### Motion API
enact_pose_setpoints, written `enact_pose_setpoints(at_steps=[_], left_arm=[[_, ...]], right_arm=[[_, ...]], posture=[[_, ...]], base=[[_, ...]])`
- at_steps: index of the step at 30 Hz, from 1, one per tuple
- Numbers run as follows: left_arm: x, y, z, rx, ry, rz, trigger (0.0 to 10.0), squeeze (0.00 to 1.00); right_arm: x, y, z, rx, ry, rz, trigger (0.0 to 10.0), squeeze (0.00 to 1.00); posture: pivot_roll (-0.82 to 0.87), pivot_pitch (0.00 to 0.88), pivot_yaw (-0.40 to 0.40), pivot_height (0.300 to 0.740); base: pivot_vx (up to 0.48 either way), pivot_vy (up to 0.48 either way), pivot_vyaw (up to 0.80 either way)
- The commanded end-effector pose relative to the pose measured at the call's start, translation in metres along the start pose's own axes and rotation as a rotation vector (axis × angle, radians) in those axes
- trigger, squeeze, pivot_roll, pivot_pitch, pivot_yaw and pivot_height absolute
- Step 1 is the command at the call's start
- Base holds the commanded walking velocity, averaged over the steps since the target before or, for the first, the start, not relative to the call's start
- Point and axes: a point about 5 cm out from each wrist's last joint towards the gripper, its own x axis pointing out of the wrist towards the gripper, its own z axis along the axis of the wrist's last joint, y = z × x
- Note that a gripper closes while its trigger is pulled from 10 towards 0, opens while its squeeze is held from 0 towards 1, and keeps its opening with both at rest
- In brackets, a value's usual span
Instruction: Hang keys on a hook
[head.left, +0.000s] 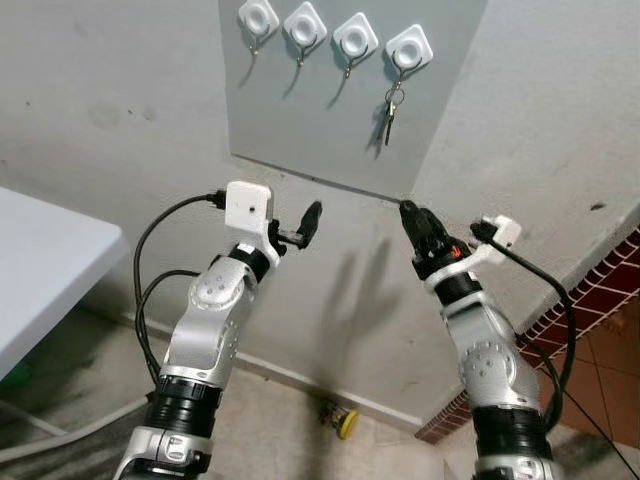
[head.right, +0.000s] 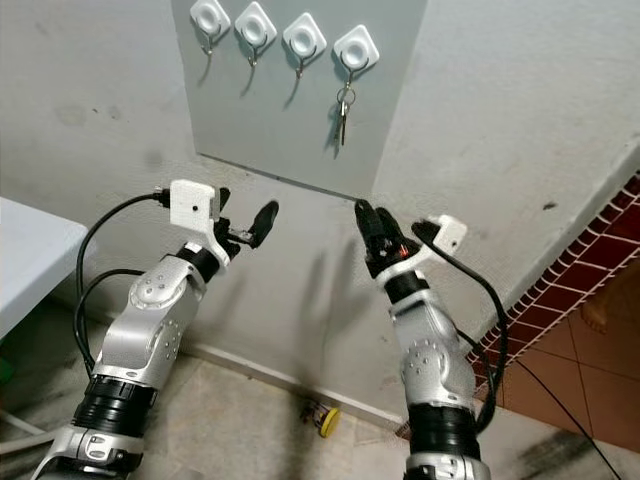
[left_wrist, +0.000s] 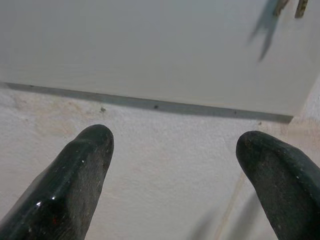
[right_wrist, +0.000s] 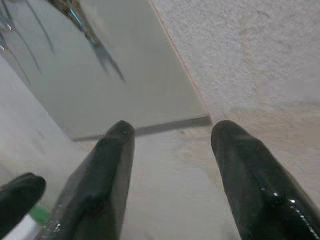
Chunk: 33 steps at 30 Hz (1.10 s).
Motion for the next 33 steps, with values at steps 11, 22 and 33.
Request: enact_pose_setpoints(at_steps=[11,22,33], left_arm=[[-0.035,0.004,-0.107,0.079,0.343,0.040,10.0,0.00],[-0.079,-0.007,-0.169,0.079,0.602,-0.012,10.0,0.00],[-0.125,-0.005,-0.202,-0.057,0.774,0.091,10.0,0.00]], right_arm=[[-0.093,-0.077,-0.080,-0.306,0.386,-0.346,10.0,1.00],[-0.174,-0.104,-0.127,-0.398,0.751,-0.571,10.0,1.00],[-0.224,-0.104,-0.149,-0.366,0.941,-0.677,10.0,0.00]], posture=[[-0.02,0.023,-0.038,0.740],[-0.03,0.006,-0.030,0.740],[-0.03,0.000,-0.028,0.740]], base=[[0.000,0.000,0.00],[0.000,0.000,0.00],[0.000,0.000,0.00]])
